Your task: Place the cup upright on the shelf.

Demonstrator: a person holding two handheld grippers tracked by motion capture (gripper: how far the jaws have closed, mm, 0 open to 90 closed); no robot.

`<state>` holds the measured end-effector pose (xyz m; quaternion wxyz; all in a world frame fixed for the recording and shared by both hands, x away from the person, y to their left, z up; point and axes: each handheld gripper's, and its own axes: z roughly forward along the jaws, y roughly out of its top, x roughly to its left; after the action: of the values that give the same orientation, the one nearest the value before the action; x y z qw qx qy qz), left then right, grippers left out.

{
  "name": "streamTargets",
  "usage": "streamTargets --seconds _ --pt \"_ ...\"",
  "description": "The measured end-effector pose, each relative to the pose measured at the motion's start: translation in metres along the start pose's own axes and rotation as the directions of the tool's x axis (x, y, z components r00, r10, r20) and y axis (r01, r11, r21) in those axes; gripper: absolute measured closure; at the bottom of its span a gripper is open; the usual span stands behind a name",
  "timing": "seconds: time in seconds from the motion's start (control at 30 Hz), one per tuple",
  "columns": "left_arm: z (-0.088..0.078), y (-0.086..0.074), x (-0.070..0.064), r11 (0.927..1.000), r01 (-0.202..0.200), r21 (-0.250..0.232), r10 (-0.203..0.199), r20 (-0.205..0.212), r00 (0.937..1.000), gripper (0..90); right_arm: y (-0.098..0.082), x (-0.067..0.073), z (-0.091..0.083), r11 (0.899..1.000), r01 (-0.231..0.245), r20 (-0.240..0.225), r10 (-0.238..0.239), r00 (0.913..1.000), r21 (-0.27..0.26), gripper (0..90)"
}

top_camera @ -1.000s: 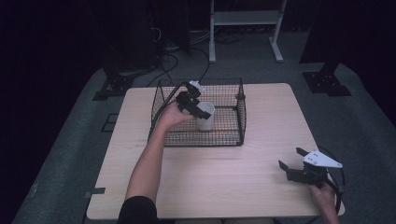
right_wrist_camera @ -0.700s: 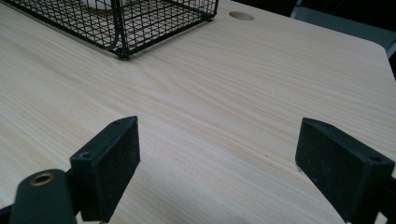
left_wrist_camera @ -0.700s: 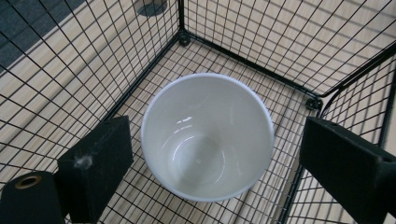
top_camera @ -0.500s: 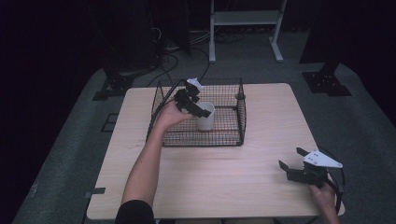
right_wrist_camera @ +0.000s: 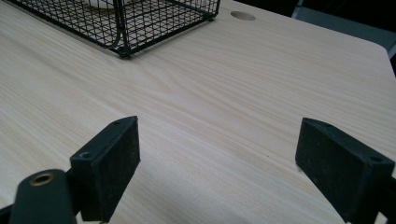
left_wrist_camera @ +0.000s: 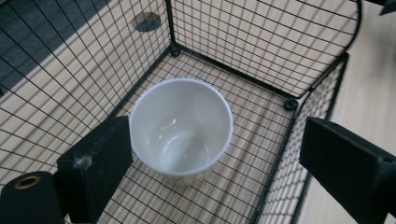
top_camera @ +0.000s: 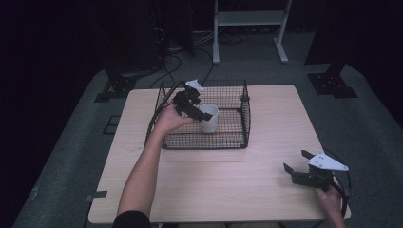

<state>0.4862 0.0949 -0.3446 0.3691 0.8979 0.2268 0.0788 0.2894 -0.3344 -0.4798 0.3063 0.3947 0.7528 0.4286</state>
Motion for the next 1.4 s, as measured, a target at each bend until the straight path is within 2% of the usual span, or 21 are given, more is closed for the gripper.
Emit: streamTargets --seconds 0.17,0.33,0.53,1.03,1.27,1.4 --pt "-0.007 -0.004 -0.002 0.9999 0.002 0.010 -0.002 -0.016 0.9999 8.8 0.000 0.000 0.000 1.000 0.001 -0.001 -0.001 1.0000 0.001 13.1" --pt "-0.015 -0.007 -0.006 1.0000 -0.006 -0.002 0.006 -0.021 0.9998 8.8 0.000 0.000 0.000 1.000 0.002 -0.001 -0.002 1.0000 0.002 13.1" --pt "-0.025 -0.005 -0.017 0.9993 -0.028 -0.024 0.027 -0.038 0.9989 8.8 0.000 0.000 0.000 1.000 -0.002 -0.002 0.002 1.0000 0.002 13.1" --pt "-0.040 -0.004 -0.043 0.9956 -0.075 -0.057 0.073 -0.030 0.9969 8.8 0.000 -0.001 0.000 1.000 -0.005 -0.003 0.005 1.0000 -0.001 13.1" --pt "-0.043 -0.011 -0.051 0.9942 -0.081 -0.072 0.079 -0.024 0.9966 8.7 0.000 0.000 0.000 1.000 -0.007 -0.004 0.007 1.0000 -0.001 13.1" --pt "-0.042 -0.016 -0.057 0.9942 -0.089 -0.061 0.088 -0.020 0.9959 8.7 0.000 0.000 0.000 1.000 -0.003 -0.003 0.003 1.0000 -0.001 13.1"
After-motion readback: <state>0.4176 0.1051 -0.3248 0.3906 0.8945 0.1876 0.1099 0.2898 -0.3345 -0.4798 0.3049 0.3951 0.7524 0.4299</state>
